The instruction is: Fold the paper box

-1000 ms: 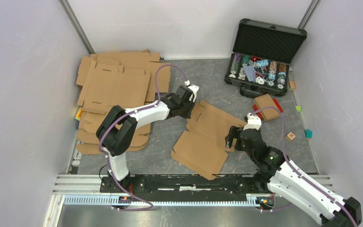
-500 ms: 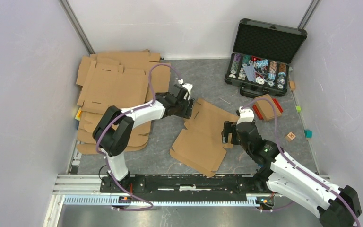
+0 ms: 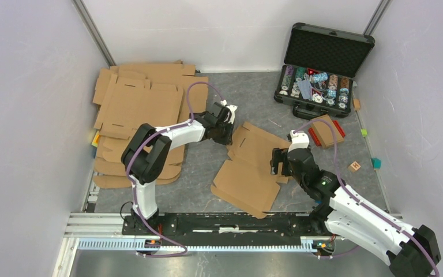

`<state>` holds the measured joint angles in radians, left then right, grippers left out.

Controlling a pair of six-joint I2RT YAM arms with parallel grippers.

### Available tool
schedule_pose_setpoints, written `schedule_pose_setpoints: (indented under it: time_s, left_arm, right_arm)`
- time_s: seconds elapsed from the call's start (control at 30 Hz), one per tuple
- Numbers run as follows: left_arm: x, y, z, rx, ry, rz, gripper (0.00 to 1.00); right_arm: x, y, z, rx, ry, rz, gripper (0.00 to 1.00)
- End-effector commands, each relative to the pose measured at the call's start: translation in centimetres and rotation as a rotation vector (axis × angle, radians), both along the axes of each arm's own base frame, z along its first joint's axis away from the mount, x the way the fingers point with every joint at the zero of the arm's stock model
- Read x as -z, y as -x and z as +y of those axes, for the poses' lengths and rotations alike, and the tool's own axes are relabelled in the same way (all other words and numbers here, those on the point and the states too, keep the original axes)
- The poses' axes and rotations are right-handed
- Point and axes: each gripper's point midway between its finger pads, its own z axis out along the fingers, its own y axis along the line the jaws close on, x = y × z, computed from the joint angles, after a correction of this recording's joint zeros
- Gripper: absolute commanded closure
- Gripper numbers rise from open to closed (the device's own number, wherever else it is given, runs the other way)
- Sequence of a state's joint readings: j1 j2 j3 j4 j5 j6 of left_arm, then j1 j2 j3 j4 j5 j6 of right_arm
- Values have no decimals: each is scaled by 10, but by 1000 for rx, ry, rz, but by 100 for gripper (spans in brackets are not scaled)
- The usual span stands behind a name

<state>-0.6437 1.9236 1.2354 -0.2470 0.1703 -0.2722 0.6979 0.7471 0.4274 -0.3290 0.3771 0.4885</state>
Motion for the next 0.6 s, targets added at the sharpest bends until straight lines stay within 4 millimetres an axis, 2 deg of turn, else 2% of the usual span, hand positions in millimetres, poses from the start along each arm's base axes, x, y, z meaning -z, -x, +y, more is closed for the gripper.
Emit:
schedule_pose_setpoints:
  time_s: [0.0,0.1,0.2,0.23,0.33,0.4,0.57]
  left_arm:
    - [-25,-12,1,-32,3,-75,96]
    - [-38,-14,9,-60,-5,-122,98]
    - [-52,-15,16,-79,6,-181,98]
    - [-55,-16,18,-83,10,-200,98]
    - [-67,-16,20,-75,29,-257,98]
    - [-69,-15,20,-64,33,-273,98]
    - [-74,-12,19,-45,36,-299,98]
  right_arm:
    - [4,0,-21,101,44,7,3]
    - [13,0,-39,175,92,33,2]
    - [16,-6,-32,108,69,51,2]
    - [17,-7,-23,45,37,55,2]
    - [6,-16,2,-114,-104,31,2]
    - [-6,-23,8,-154,-128,-9,2]
    - [-25,-40,6,-162,-81,-77,2]
